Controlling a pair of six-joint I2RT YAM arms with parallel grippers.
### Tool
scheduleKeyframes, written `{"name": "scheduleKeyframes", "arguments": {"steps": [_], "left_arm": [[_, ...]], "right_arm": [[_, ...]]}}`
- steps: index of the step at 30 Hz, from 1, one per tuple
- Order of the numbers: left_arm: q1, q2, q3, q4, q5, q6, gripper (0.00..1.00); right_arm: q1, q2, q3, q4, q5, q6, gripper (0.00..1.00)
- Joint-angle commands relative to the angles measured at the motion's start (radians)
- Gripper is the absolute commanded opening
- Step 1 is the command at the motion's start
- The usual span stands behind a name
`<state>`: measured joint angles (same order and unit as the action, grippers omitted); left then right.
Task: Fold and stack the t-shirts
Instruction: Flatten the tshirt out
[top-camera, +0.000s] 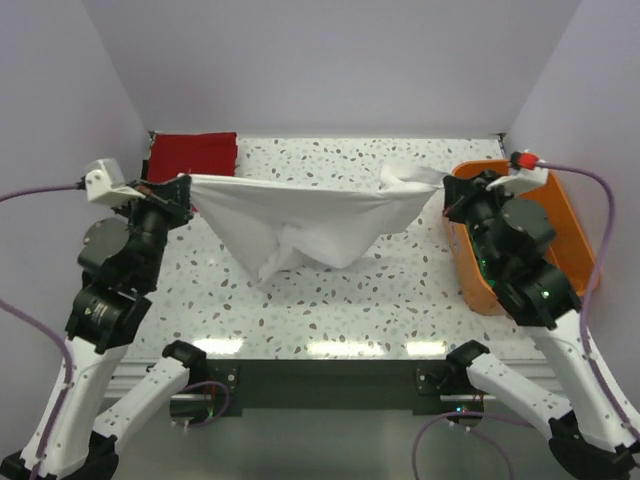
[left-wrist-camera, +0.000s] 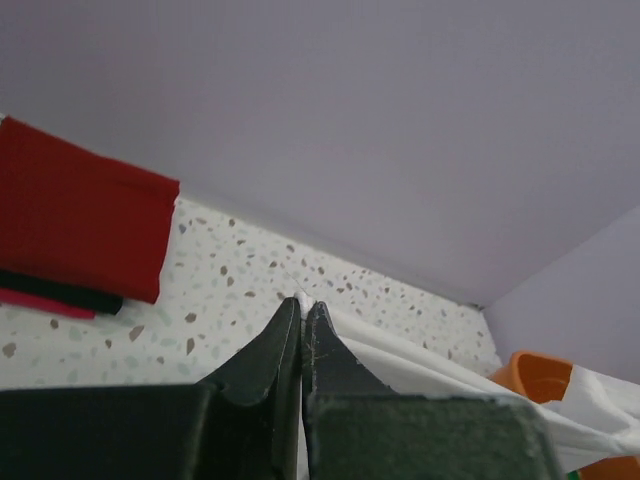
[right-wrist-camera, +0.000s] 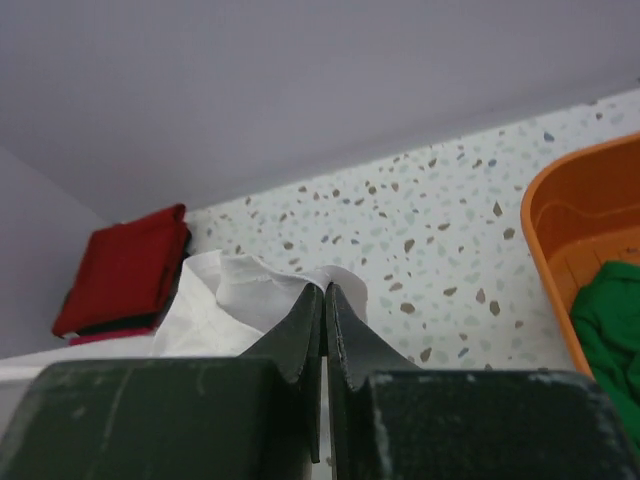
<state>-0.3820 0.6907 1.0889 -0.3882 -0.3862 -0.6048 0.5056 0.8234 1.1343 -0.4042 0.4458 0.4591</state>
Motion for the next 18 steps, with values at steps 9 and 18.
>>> {"name": "scheduleKeyframes", "arguments": {"steps": [9, 18], "left_arm": [[0.0, -0.046, 0.417, 0.015, 0.188, 0.096, 0.0], [0.02, -0.065, 0.588, -0.006, 0.297, 0.099, 0.0]], "right_arm": [[0.002, -0.116, 0.445, -0.08, -0.139, -0.134, 0.0], [0.002, -0.136, 0.663, -0.157, -0.292, -0.132, 0.0]]}}
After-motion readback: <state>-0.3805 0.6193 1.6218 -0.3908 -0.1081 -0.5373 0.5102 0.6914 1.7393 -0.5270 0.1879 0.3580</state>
